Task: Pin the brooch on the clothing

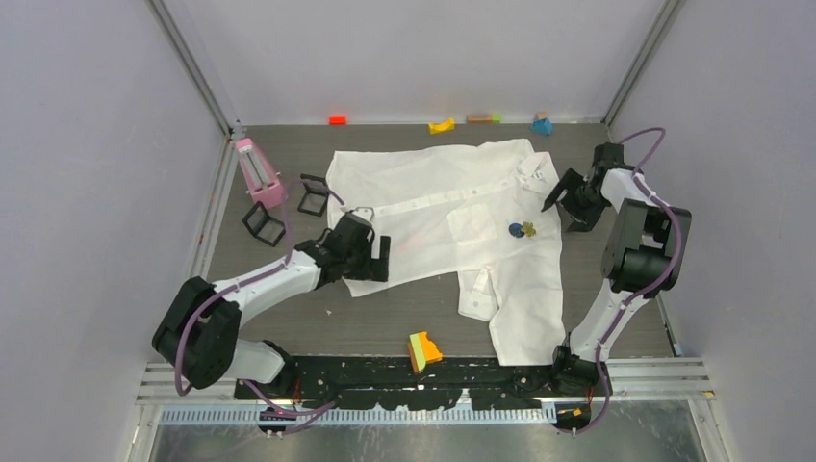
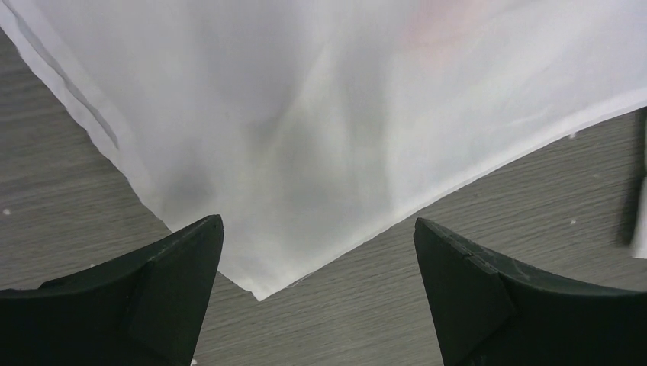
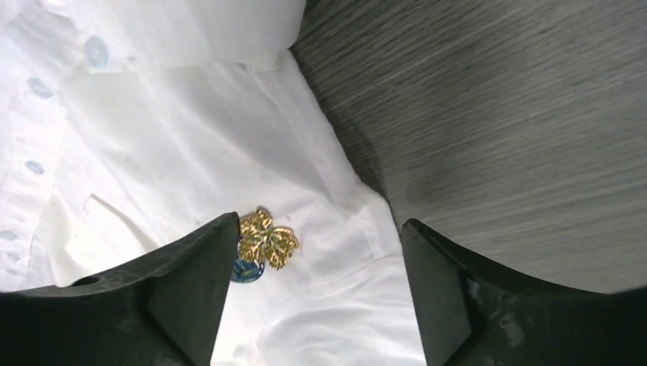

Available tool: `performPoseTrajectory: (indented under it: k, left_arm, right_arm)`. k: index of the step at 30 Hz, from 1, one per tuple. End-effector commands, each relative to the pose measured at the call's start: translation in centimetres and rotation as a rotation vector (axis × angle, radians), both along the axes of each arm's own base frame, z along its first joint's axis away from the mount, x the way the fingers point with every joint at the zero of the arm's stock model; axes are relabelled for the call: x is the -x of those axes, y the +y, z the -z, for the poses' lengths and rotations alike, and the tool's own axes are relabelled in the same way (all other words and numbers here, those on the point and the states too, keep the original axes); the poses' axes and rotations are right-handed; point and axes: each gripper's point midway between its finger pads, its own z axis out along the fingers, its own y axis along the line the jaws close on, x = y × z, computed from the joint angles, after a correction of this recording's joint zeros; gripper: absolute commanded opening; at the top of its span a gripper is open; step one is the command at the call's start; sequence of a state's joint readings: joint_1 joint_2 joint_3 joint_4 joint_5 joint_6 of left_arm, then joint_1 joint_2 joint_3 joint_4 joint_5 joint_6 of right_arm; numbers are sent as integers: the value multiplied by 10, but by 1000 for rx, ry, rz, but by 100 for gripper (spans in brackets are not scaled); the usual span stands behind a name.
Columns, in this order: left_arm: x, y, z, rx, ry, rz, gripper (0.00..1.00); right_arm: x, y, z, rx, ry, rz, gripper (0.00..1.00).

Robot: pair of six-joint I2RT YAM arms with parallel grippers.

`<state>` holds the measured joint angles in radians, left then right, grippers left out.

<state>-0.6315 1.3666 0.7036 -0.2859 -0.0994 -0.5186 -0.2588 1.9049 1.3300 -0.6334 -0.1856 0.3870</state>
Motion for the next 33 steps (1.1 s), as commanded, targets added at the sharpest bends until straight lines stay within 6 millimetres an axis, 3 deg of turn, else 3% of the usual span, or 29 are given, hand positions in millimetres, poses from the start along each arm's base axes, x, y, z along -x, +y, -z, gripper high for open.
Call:
performPoseTrajectory:
  k: [1,6,10,12,13,14,15,16,17,18,19,20,21,22,23,24,25,33]
  left_arm:
    - [-30,-1,-73,5,-134,23,100]
    - [-49,20,-157,-8,-227,11,100]
    - [-56,59,-225,14,-346,-59,100]
    - [-58,81,-251,23,-411,-111,100]
    - [-58,91,-260,18,-442,-133,100]
    - [-58,101,-266,4,-475,-151,100]
    - [-60,108,-272,-6,-521,-168,100]
    - [-61,116,-272,-26,-549,-182,100]
    - [-62,120,-272,-35,-576,-190,100]
    - [-62,121,-271,-38,-604,-190,100]
    - [-62,122,-268,-37,-631,-191,100]
    - [-60,123,-269,-27,-662,-193,100]
    - [-57,123,-267,-19,-678,-191,100]
    - [-54,124,-268,-12,-695,-191,100]
    - [-51,124,-268,-9,-705,-191,100]
    - [-51,125,-265,-13,-704,-190,100]
    - [-51,126,-263,-21,-698,-189,100]
    - [-53,123,-252,-42,-642,-169,100]
  right_arm:
    - [-8,-4,-72,39,-155,-14,89]
    - [-1,0,-132,51,-262,10,94]
    - [12,1,-193,108,-443,41,95]
    - [29,6,-239,154,-612,21,95]
    - [31,7,-242,166,-656,14,95]
    - [43,11,-264,191,-742,-1,96]
    - [45,12,-264,207,-792,-6,96]
    - [58,15,-282,237,-875,-10,96]
    - [59,13,-275,256,-910,-2,96]
    - [68,14,-295,289,-1007,2,96]
    - [72,14,-278,293,-996,7,97]
    - [81,15,-292,319,-1073,8,97]
    - [85,16,-275,318,-1060,10,97]
    - [93,18,-283,335,-1117,10,97]
    - [94,19,-263,329,-1096,9,99]
    - [100,21,-271,338,-1147,10,99]
    - [101,22,-258,328,-1136,8,100]
    - [107,30,-261,307,-1177,-12,100]
